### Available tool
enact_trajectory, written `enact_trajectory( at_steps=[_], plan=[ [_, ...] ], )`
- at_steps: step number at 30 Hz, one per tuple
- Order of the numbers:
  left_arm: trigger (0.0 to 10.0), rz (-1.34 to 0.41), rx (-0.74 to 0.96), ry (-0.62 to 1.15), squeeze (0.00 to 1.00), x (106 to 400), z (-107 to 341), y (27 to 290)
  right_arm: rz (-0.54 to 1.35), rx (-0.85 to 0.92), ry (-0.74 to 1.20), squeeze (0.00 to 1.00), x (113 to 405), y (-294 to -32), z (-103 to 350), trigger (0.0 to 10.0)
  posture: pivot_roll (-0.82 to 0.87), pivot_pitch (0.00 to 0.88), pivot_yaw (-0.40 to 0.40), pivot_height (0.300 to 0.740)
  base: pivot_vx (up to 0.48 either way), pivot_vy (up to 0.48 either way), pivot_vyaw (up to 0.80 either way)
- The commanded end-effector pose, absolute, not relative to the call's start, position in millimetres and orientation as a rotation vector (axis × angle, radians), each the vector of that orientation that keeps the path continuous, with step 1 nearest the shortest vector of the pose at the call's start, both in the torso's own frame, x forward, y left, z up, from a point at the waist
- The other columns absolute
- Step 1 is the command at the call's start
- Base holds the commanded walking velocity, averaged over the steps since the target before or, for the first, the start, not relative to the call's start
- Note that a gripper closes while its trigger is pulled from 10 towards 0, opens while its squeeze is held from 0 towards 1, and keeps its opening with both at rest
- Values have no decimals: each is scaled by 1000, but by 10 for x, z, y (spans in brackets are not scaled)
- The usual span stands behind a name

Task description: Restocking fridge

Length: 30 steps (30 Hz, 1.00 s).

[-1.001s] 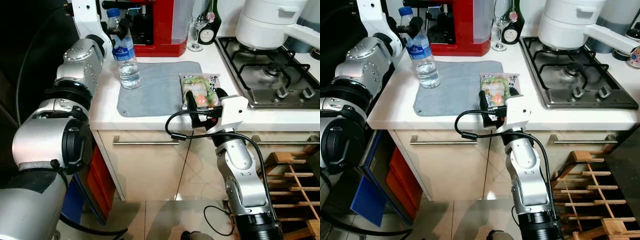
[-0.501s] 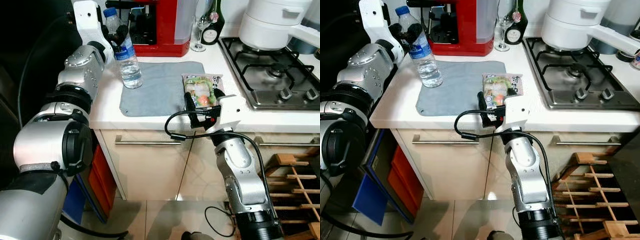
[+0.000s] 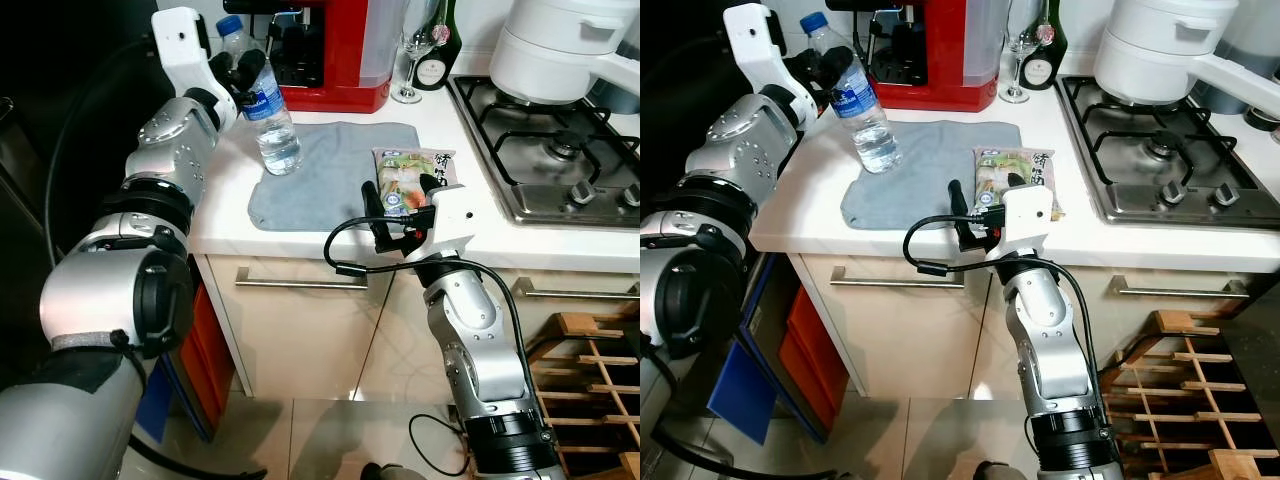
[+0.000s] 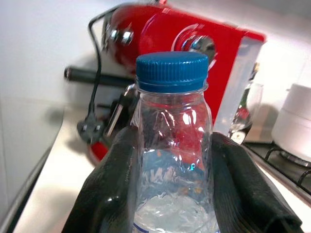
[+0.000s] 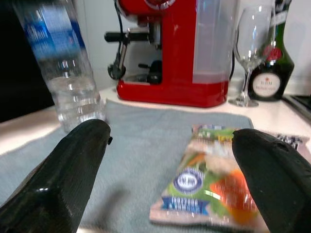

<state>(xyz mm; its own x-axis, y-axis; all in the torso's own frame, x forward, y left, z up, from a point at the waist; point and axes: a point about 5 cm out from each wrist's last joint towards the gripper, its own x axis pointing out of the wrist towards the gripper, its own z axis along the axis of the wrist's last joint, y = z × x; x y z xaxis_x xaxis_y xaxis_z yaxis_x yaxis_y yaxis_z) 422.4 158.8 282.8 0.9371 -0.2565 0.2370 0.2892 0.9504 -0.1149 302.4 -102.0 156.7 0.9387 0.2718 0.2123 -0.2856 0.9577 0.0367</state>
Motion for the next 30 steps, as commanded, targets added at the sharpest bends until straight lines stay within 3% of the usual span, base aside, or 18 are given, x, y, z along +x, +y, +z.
enact_trajectory(
  at_steps=[1, 4, 5, 14, 21, 30],
  plan=[
    [0, -304, -121, -313, 0, 4196, 3002, 1563, 280, 73, -231, 227, 3060, -1015, 1618, 10000, -66, 0, -10, 740, 0, 0, 0],
    [0, -318, -130, -411, 0, 4146, 3119, 1550, 254, 60, -251, 227, 3105, -1051, 1646, 10000, -46, 0, -35, 740, 0, 0, 0],
    [9765, -301, -79, -521, 0, 4079, 3278, 1561, 225, 33, -271, 227, 3162, -1115, 1676, 10000, -34, 0, -58, 740, 0, 0, 0],
    [10000, -274, 108, -755, 0, 3798, 3566, 1499, 174, 3, -299, 227, 3263, -1191, 1689, 10000, -26, 0, -54, 740, 0, 0, 0],
    [10000, -327, 111, -690, 0, 3687, 3232, 1318, 110, 0, -304, 227, 3278, -1265, 1636, 10000, -31, 0, -42, 740, 0, 0, 0],
    [10000, -283, 197, -648, 0, 3647, 3059, 1348, -50, 51, -284, 227, 3259, -1549, 1532, 10000, -33, 0, -46, 740, -82, 0, 0]
  ],
)
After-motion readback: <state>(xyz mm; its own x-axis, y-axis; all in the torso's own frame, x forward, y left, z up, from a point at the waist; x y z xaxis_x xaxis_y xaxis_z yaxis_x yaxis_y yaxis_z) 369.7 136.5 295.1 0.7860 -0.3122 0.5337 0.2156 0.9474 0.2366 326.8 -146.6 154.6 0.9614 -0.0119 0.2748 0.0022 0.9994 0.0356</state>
